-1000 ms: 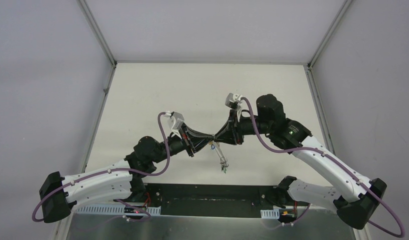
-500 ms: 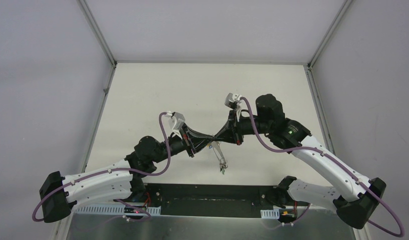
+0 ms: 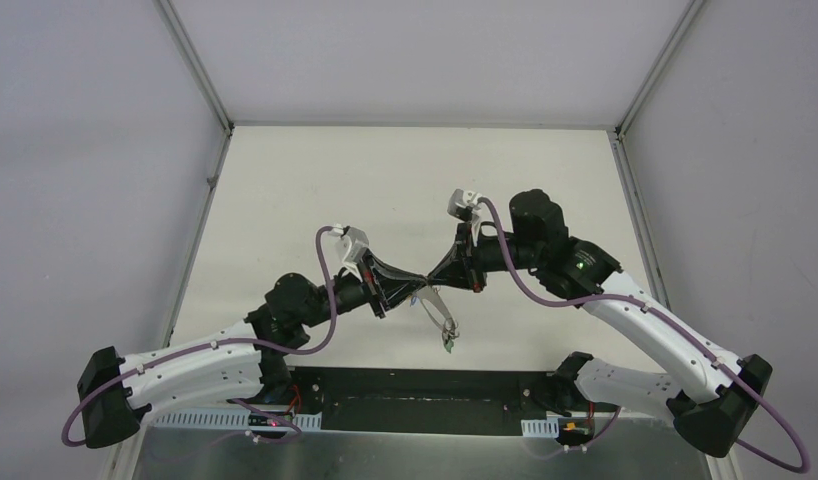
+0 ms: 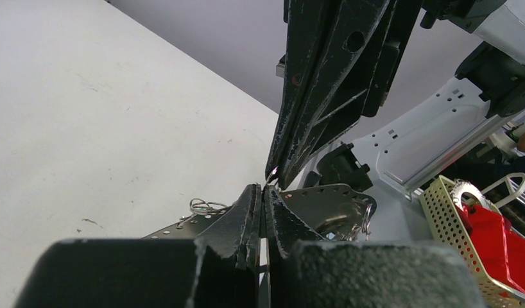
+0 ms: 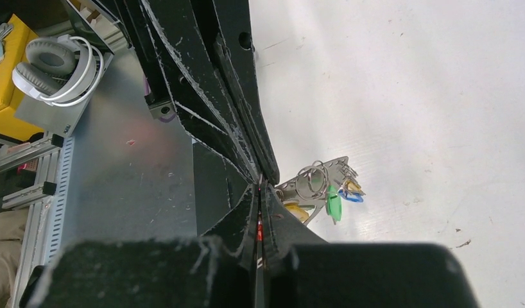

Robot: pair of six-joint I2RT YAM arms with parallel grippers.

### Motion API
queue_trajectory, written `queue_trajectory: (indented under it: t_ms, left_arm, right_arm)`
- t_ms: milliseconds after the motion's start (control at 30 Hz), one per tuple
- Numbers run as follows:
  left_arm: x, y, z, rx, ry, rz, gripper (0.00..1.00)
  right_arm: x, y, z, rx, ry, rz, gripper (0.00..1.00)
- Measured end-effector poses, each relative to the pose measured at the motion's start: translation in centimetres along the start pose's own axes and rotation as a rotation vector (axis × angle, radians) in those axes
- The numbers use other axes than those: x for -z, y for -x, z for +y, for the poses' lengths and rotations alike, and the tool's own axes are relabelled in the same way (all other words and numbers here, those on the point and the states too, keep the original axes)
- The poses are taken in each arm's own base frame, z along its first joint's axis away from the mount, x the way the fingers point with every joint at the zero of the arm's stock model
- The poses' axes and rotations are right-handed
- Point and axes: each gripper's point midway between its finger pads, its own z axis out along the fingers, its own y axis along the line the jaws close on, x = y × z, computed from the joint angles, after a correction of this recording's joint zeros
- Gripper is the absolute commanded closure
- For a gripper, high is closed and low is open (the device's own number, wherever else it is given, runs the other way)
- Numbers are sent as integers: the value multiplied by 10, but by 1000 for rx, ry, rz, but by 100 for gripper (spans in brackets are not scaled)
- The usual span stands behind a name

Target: Put the keys on the keyring

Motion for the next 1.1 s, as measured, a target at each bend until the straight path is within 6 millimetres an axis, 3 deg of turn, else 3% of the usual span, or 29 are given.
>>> queue_trajectory:
  t_ms: [133, 333, 633, 833, 1100]
  left_arm:
    - [2, -1, -1, -15, -8, 9, 63]
    - [5, 10, -11, -72, -33, 20, 45]
    - [14, 19, -18, -285, -65, 116, 44]
    - [11, -3, -13, -415, -108, 265, 46]
    - [5, -42, 1, -464, -147, 419, 55]
  right_arm:
    - [1, -4, 0, -7, -3, 14, 100]
    - [1, -17, -4, -31, -12, 81, 100]
    - [3, -16, -5, -67, -14, 200, 100]
    - [4, -21, -7, -118, -10, 314, 100]
    - [8, -34, -2, -186, 23, 435, 100]
